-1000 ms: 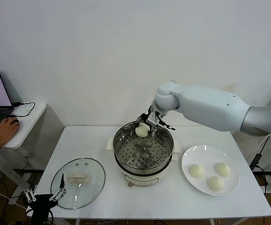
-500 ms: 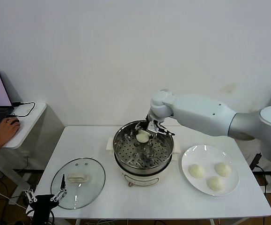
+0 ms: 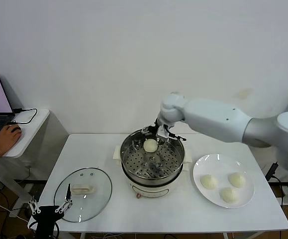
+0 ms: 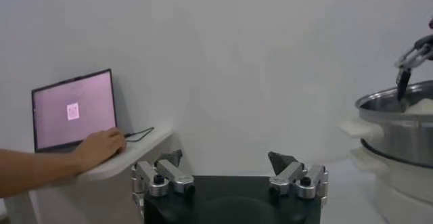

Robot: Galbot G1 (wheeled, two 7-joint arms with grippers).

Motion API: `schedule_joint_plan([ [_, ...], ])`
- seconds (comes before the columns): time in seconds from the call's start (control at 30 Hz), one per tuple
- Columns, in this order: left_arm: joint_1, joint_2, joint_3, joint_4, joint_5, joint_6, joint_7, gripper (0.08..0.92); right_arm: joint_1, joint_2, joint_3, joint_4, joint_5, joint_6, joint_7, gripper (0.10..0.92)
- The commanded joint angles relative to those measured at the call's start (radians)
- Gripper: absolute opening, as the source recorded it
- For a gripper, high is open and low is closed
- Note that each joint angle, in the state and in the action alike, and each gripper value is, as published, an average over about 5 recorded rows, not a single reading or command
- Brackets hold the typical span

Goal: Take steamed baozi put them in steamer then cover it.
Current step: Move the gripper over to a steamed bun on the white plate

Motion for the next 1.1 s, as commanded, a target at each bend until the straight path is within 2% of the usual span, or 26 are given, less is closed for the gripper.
schedule_joint_plan([
  [0.03, -0.004, 0.012, 0.001, -0.004, -0.004, 0.005, 0.000, 0.823, 0.129, -0.161, 0.002, 0.186, 0.259, -0.269, -0.099, 0.823],
  [0.13, -0.013, 0.027, 0.008, -0.008, -0.012, 0.021, 0.002, 0.823, 0.183, -0.298, -0.025, 0.303, 0.292, -0.422, -0.115, 0.823],
  [0.33, -0.031, 0.059, 0.030, -0.006, -0.029, 0.043, 0.003, 0.823, 0.210, -0.595, -0.086, 0.488, 0.300, -0.596, -0.106, 0.823],
  [0.47, -0.036, 0.078, 0.034, -0.007, -0.029, 0.047, 0.004, 0.823, 0.184, -0.741, -0.103, 0.577, 0.277, -0.654, -0.094, 0.823],
  [0.6, -0.036, 0.093, 0.030, -0.006, -0.032, 0.046, 0.004, 0.823, 0.138, -0.844, -0.122, 0.606, 0.223, -0.649, -0.086, 0.823],
  [0.8, -0.032, 0.101, 0.020, -0.003, -0.042, 0.050, 0.005, 0.823, -0.024, -0.878, -0.083, 0.585, 0.108, -0.601, -0.063, 0.823],
  [1.1, -0.018, 0.083, 0.010, -0.015, -0.039, 0.057, 0.005, 0.823, -0.561, -0.775, 0.370, 0.413, 0.032, -0.585, -0.034, 0.823],
])
